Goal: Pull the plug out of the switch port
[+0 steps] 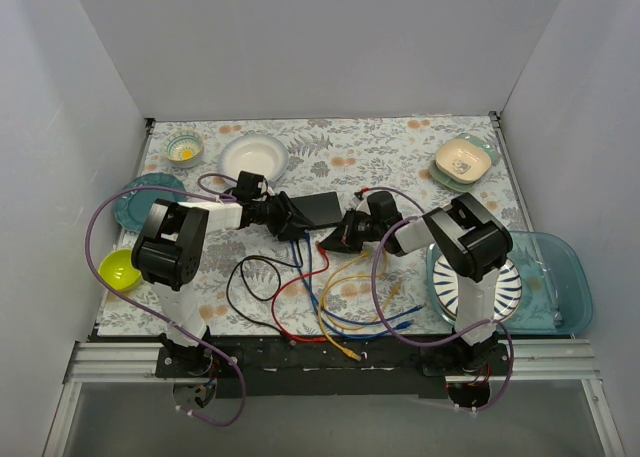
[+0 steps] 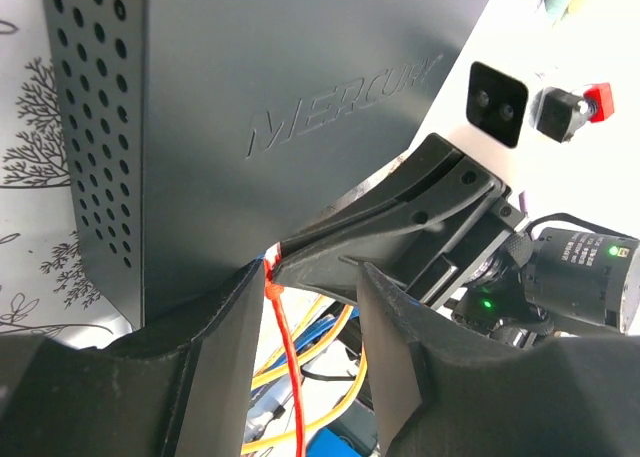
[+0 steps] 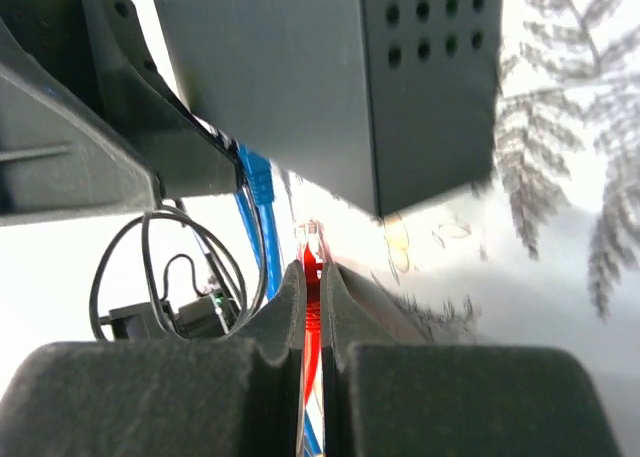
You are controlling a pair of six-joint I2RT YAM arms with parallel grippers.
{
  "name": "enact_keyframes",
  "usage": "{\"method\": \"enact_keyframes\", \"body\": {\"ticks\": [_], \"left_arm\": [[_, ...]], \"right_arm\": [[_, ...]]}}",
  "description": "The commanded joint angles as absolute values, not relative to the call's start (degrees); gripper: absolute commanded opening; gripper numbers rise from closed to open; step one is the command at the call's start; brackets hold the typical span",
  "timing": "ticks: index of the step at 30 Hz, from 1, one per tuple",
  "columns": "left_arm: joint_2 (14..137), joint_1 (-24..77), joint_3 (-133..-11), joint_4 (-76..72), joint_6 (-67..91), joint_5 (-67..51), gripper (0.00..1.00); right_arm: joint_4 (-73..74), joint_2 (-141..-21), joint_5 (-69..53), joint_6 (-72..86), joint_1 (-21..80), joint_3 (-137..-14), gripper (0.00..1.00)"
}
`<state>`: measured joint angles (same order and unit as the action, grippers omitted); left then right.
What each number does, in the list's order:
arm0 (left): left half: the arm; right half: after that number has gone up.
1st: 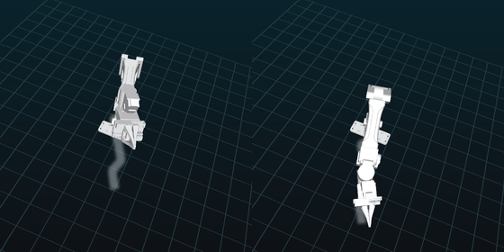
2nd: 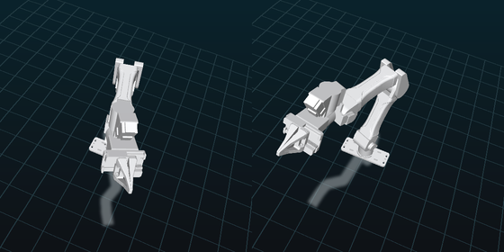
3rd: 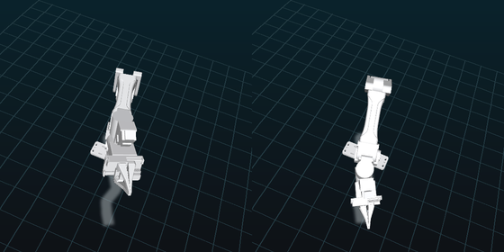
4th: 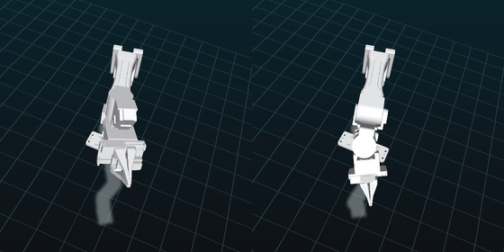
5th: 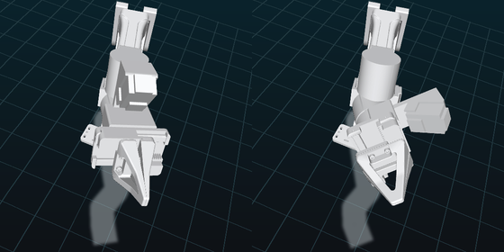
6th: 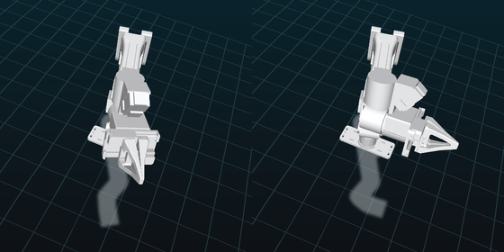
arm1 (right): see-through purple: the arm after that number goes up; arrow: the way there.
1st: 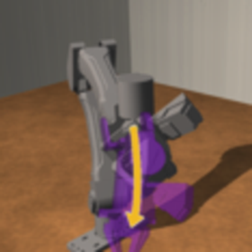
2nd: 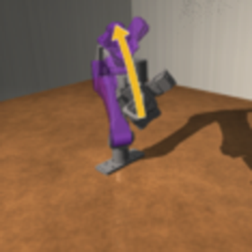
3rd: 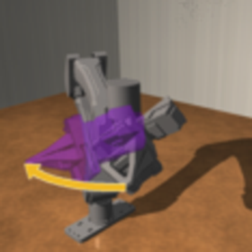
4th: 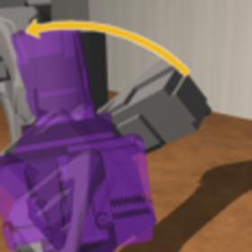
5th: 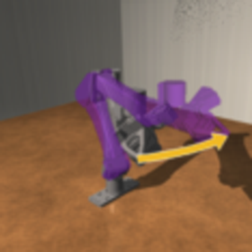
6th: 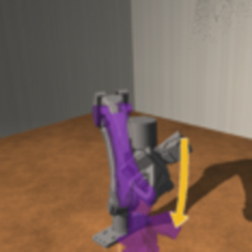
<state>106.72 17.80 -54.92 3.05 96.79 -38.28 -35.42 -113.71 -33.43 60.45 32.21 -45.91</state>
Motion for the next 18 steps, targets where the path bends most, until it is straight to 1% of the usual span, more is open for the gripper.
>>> {"method": "enact_keyframes", "body": {"ticks": [1,3,4,5,7,9,10,11,12,13,15,18], "left_arm": [[106.4,16.9,-55.3,6.1,95.4,-31.3,0.42],[104.6,15.9,-55.3,6.9,94.6,-30.1,0.42],[103.0,15.6,-55.5,7.9,94.3,-29.8,0.42],[102.3,15.2,-55.5,8.3,94.1,-29.4,0.42],[100.7,14.2,-55.4,9.0,94.6,-28.5,0.43],[99.0,13.9,-55.3,8.8,95.0,-27.7,0.43],[98.4,13.9,-55.2,8.8,95.0,-26.9,0.43],[97.8,13.8,-55.2,8.7,95.0,-26.7,0.44],[97.6,13.8,-55.1,8.7,95.1,-26.4,0.44],[97.5,13.9,-55.2,8.7,95.0,-26.2,0.45],[97.4,13.7,-55.5,8.9,94.9,-25.9,0.45],[97.6,13.4,-56.2,9.2,94.7,-25.8,0.46]], "right_arm": [[-22.1,-105.4,-25.7,52.0,30.2,-42.2,0.01],[-11.0,-101.3,-18.6,46.4,28.3,-44.0,0.01],[-2.5,-98.6,-12.5,41.0,27.6,-45.0,0.01],[1.6,-97.7,-9.4,38.3,27.0,-46.7,0.01],[7.0,-95.6,-4.6,34.9,24.7,-47.0,0.01],[7.6,-94.4,-4.3,32.2,23.3,-47.5,0.01],[7.2,-94.0,-4.8,31.4,23.3,-48.0,0.05],[6.4,-93.3,-5.7,31.0,23.6,-48.2,0.13],[3.3,-91.7,-6.8,31.4,23.8,-48.3,0.31],[1.6,-90.8,-8.5,31.7,24.2,-48.3,0.38],[-1.3,-89.6,-9.0,32.9,26.2,-51.4,0.50],[-2.6,-91.6,-10.5,33.8,29.8,-56.3,0.54]]}}
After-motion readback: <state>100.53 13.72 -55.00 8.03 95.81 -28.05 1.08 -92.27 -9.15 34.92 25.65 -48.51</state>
